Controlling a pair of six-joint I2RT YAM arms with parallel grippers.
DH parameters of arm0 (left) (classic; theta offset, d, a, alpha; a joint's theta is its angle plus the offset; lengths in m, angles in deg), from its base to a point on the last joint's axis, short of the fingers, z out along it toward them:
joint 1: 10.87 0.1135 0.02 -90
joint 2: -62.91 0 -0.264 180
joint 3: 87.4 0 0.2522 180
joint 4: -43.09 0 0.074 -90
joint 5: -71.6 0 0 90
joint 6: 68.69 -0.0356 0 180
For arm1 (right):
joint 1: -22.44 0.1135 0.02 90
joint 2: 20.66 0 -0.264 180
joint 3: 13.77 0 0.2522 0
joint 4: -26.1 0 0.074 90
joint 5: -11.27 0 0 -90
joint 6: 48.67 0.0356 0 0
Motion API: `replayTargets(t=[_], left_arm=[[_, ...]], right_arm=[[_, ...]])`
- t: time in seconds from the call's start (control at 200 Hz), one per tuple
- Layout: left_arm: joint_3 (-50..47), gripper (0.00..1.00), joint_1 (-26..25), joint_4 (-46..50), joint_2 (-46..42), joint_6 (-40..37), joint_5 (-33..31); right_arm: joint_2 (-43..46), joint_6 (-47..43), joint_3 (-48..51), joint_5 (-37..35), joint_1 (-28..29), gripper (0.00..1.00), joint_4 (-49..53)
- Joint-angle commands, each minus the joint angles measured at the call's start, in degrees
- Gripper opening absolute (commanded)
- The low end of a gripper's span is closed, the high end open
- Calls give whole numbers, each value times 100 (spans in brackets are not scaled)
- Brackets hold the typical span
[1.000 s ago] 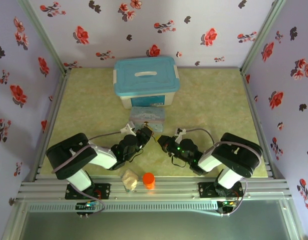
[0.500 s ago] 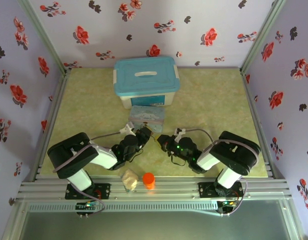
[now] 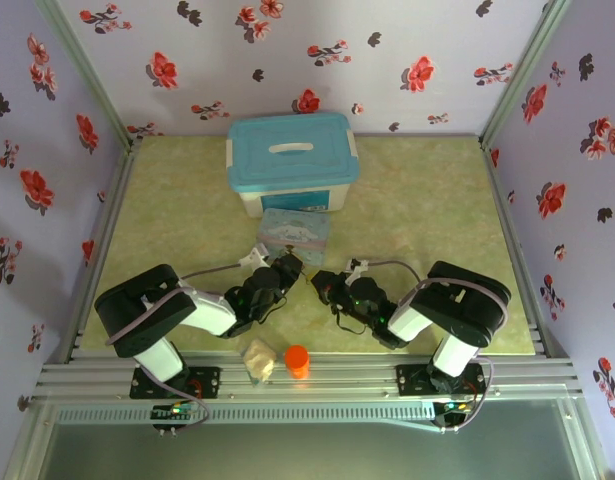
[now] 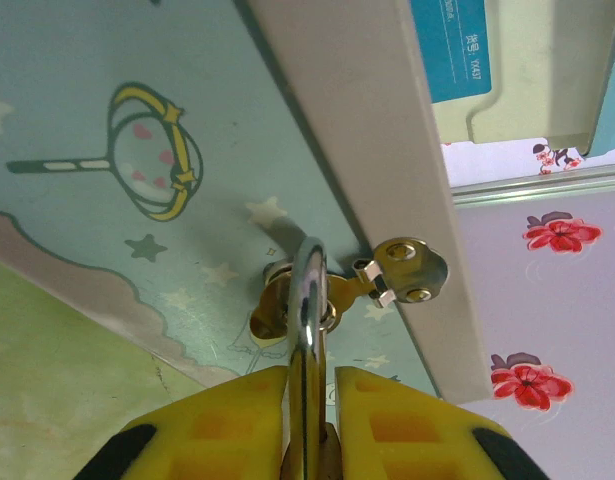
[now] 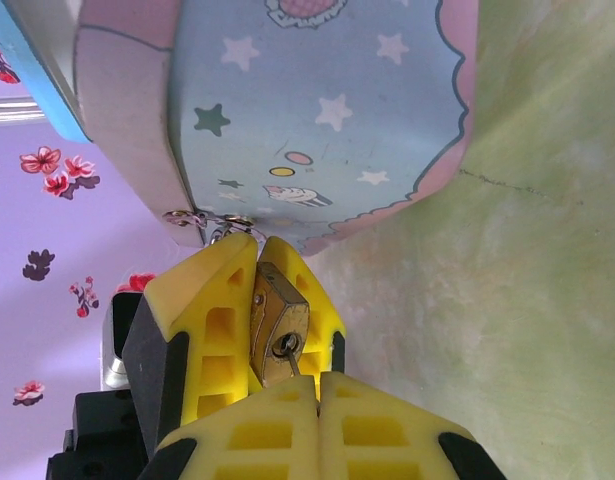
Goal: Unlock the padlock with the key
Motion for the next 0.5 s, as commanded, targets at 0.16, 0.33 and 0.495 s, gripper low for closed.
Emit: replayTargets(t=[0.16,0.33,0.495], left_arm=[[303,0,-398,-248,9,82,1088],[321,0,-402,-115,-2,109,1170],[320,0,-425,-182,24,116,1205]], right_arm=[[-63,-314,-536,-265,111,0,-605],[71,-626,-587,-329,169,0,-597],[-165,-659,-757,-110,164,0,-600]])
